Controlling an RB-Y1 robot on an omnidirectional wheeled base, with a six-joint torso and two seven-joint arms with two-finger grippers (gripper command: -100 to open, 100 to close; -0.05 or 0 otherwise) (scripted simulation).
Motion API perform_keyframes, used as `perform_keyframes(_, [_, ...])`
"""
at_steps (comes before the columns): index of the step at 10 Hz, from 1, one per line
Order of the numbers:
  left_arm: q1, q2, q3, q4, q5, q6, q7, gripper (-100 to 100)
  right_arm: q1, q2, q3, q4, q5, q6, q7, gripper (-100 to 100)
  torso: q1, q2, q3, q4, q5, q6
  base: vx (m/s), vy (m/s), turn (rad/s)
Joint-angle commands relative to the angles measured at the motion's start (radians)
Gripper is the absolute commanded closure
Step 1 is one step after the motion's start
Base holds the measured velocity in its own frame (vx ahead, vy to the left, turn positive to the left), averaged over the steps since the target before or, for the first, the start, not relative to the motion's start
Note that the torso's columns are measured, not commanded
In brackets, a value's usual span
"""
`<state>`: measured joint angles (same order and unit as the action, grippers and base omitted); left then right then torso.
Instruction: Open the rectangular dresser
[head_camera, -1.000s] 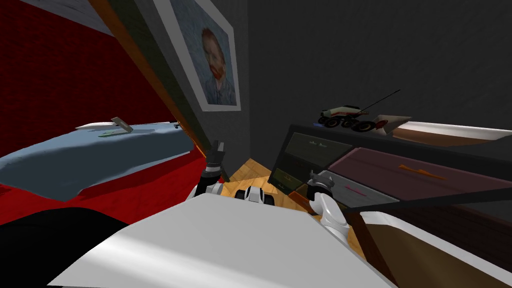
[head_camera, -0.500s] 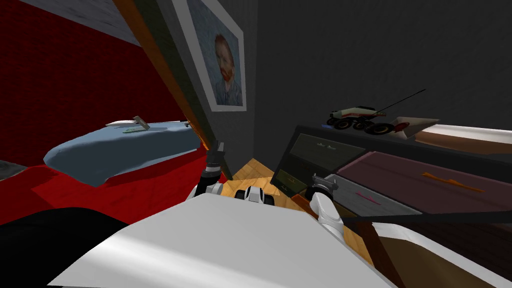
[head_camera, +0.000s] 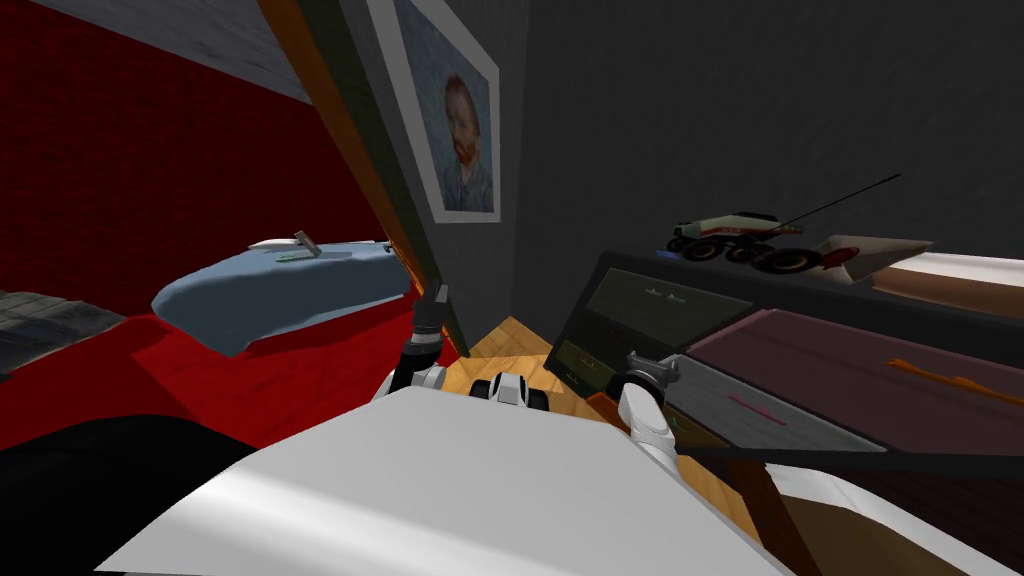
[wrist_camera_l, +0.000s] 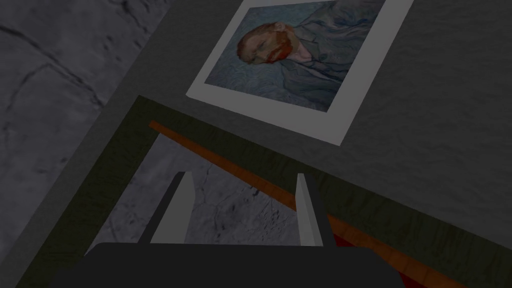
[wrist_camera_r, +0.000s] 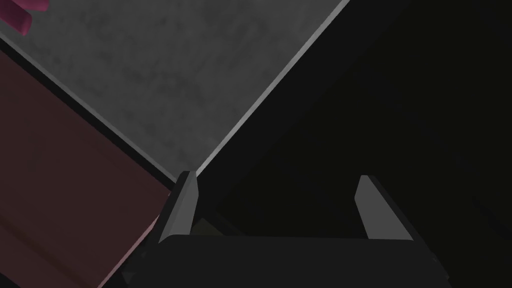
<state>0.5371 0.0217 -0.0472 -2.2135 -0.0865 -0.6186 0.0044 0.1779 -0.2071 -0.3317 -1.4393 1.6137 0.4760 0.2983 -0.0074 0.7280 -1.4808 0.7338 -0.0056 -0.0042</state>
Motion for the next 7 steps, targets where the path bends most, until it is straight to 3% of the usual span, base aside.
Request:
perform_keyframes(1, [0.000, 0.000, 0.000, 0.000, 0.000, 0.000, 0.000, 0, -0.012, 0.008, 0.006, 0.037, 0.075, 0.034, 0.004, -100, 0.000, 0.000, 0.000, 0.000, -0.001, -0.002, -0.022, 0.008, 0.089])
perform_keyframes(4, [0.000, 0.000, 0.000, 0.000, 0.000, 0.000, 0.000, 0, -0.032, 0.024, 0.014, 0.095, 0.166, 0.101, 0.018, -100, 0.003, 0.002, 0.001, 0.001, 0.002, 0.000, -0.027, 0.008, 0.129])
perform_keyframes(7, [0.000, 0.000, 0.000, 0.000, 0.000, 0.000, 0.000, 0, -0.041, 0.033, 0.019, 0.121, 0.253, 0.132, 0.024, -100, 0.005, 0.006, 0.003, 0.003, 0.004, 0.001, -0.024, 0.004, 0.094])
